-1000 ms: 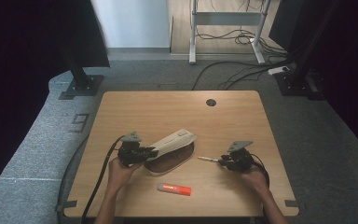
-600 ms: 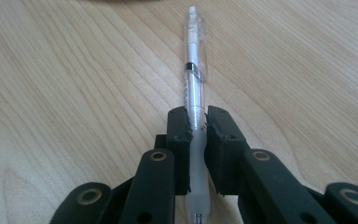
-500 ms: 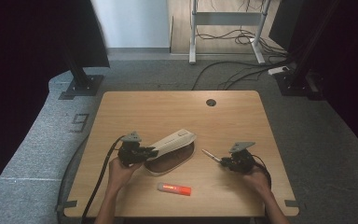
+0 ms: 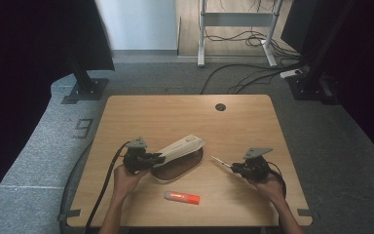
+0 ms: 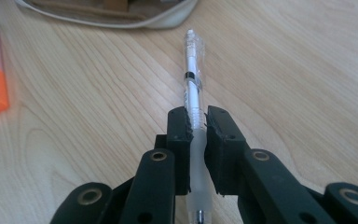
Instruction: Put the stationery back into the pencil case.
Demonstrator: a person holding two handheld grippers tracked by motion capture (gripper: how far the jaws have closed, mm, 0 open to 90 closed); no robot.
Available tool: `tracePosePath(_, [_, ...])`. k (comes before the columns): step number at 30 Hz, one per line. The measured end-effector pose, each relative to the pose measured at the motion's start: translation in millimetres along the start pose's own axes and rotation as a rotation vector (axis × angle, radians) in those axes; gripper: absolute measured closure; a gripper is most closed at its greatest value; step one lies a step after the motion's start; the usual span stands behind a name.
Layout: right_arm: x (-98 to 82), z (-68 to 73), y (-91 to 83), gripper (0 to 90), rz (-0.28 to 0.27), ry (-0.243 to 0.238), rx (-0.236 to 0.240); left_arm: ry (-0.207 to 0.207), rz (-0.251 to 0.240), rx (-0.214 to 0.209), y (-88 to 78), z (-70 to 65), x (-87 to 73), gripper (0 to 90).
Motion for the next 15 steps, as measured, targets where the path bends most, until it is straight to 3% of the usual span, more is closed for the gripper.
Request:
tracePosePath(8, [12.4,2.5,-7.2,78.6,-0.036,-0.006,0.008,-0.002,-0.006,0.000,0.9,0.2,0.4,76.1])
tracePosePath(15, [20.1,6.9,-2.5,78.7,-0.048,-0.017,0.028,-0.001,-0.009,0.000,1.1,0.2,0.8,76.2])
Point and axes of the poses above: each handheld gripper's, and its own axes: y roughly forward along the jaws, x roughly out of its top, z roughly to its left, the point moved 8 cm from there along y, roughly forward along the jaws, and after that the axes turned 14 degrees about -y, right-handed, at the moved point
